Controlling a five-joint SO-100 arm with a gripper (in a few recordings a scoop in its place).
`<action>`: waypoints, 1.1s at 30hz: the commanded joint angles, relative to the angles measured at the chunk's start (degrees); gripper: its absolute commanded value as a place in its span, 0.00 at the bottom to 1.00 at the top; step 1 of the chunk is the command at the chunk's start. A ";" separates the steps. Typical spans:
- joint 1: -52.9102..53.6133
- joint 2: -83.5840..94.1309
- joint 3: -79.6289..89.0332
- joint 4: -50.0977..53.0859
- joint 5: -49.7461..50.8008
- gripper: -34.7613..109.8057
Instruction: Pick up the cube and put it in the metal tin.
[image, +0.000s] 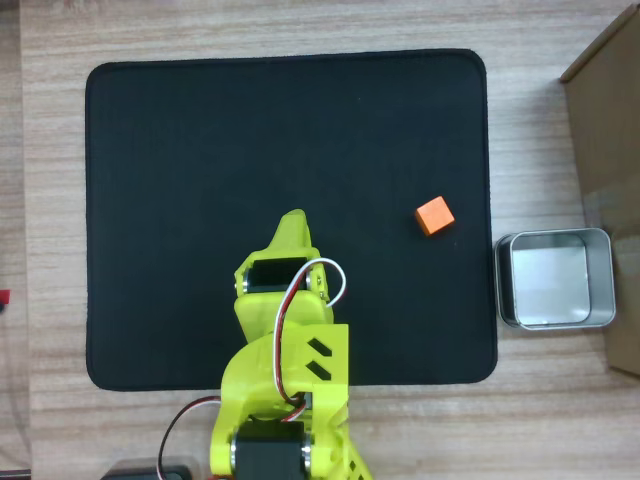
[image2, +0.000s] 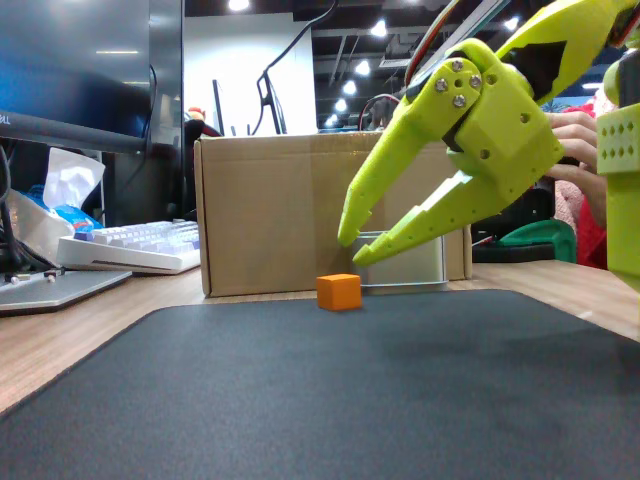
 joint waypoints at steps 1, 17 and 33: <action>-0.88 1.14 -0.44 1.93 -1.23 0.24; 9.58 -24.26 -20.92 -2.11 3.08 0.35; 27.16 -58.71 -51.86 8.88 -32.08 0.35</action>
